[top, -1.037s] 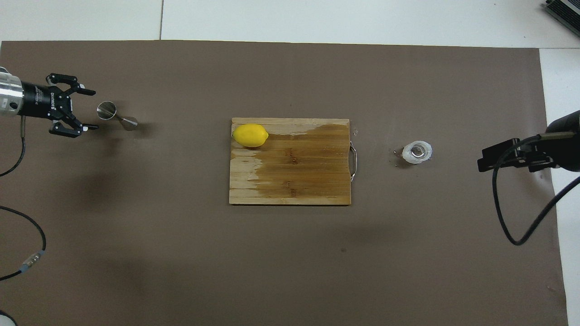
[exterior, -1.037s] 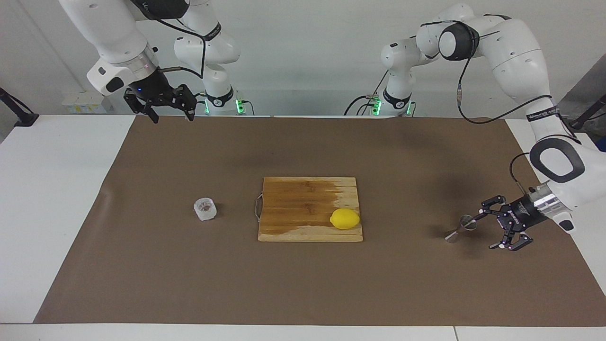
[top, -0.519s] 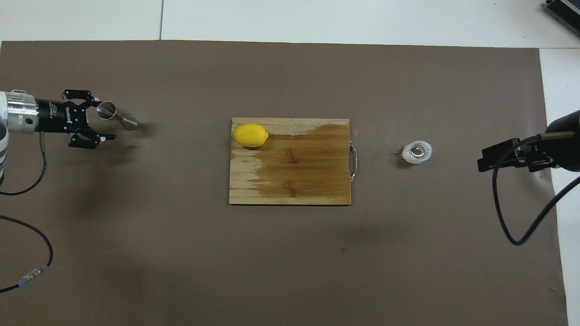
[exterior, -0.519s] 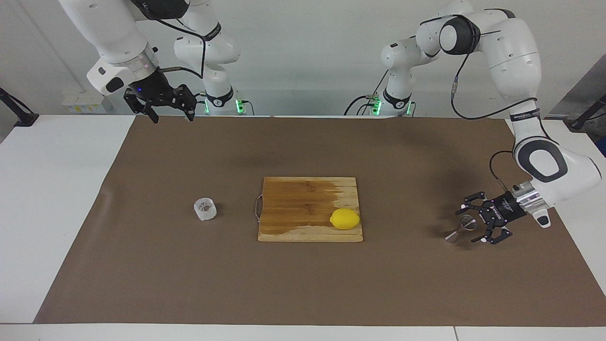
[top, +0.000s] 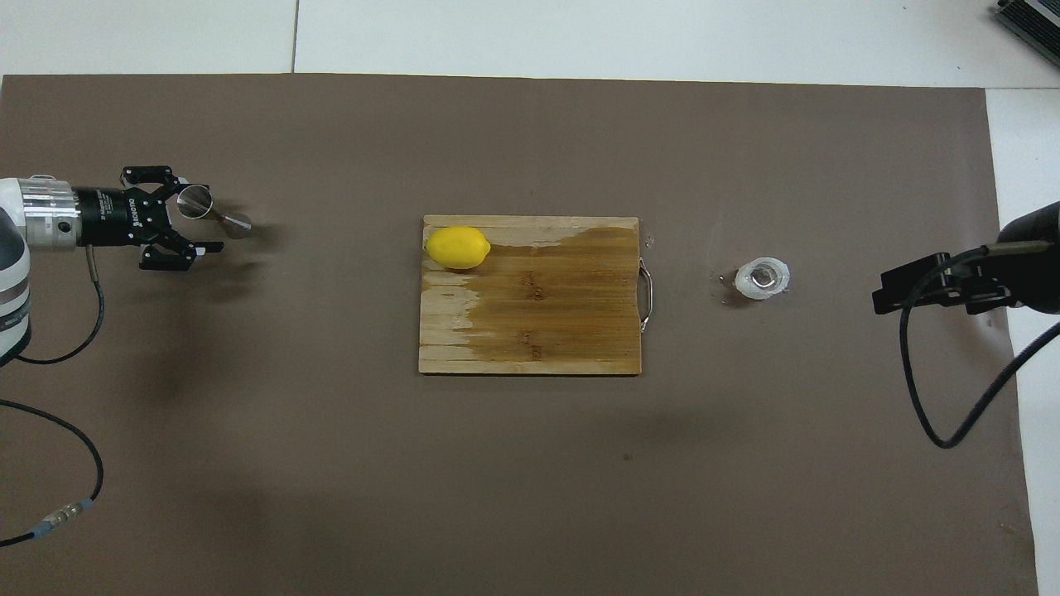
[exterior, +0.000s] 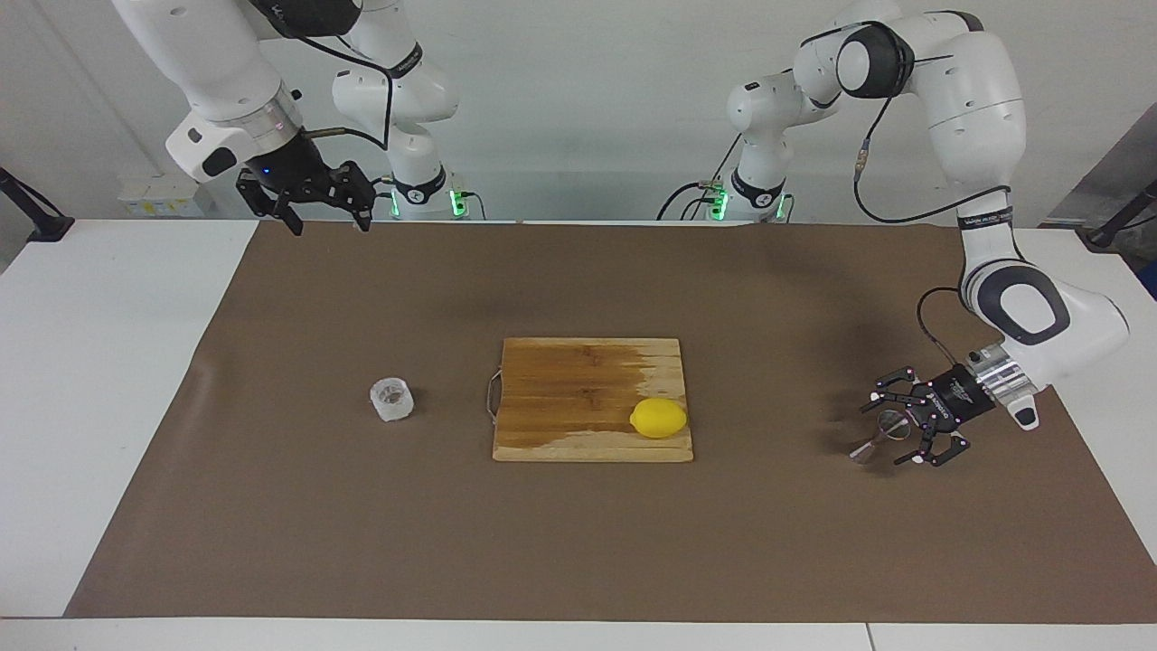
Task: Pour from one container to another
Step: 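Reach the left gripper to the small metal cup and grasp it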
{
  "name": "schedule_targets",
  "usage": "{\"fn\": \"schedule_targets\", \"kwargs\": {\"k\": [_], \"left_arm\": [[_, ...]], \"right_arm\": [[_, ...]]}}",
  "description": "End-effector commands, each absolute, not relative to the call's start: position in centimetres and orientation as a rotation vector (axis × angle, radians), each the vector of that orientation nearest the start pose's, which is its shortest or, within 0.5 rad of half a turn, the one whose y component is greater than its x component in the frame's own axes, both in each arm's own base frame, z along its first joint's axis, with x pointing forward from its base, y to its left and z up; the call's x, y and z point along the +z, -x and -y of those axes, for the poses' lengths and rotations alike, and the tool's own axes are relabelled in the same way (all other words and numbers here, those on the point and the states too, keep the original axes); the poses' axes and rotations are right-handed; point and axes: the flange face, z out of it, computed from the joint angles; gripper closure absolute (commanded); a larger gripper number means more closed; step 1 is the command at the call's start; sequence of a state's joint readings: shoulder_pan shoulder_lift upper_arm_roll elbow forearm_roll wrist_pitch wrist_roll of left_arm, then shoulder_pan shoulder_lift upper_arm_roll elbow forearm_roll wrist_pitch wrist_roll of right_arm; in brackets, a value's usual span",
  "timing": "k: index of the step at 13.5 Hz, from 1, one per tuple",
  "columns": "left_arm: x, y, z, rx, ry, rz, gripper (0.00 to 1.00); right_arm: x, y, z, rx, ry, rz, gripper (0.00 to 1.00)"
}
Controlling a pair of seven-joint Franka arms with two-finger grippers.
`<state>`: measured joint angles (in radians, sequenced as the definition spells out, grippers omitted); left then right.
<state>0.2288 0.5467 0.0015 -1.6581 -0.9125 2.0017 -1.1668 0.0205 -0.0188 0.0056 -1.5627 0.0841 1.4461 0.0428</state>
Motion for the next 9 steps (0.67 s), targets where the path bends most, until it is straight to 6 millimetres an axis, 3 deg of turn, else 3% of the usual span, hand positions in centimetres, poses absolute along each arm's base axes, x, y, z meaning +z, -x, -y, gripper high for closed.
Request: {"fn": "schedule_targets", "kwargs": {"k": [1, 3, 4, 5, 9], "left_arm": [[30.1, -65.6, -10.3, -0.649, -1.403, -1.990, 0.32], [30.2, -65.6, -10.2, -0.646, -1.403, -1.966, 0.82], [30.4, -65.7, -10.2, -0.645, -1.396, -1.960, 0.92], [30.6, -65.7, -10.2, -0.640, -1.400, -1.956, 1.00], [33.4, -65.9, -9.1, -0.614, -1.425, -1.913, 1.00]], "right_arm": [[62.9, -53.4, -2.2, 0.160, 3.073, -0.039, 0.00], [62.9, -53.4, -2.2, 0.158, 3.073, -0.039, 0.00], [62.9, -53.4, -2.3, 0.158, 3.073, -0.036, 0.00], [62.9, -53.4, -2.3, 0.158, 3.073, -0.036, 0.00], [62.9, -53.4, -2.3, 0.158, 3.073, -0.036, 0.00]]}}
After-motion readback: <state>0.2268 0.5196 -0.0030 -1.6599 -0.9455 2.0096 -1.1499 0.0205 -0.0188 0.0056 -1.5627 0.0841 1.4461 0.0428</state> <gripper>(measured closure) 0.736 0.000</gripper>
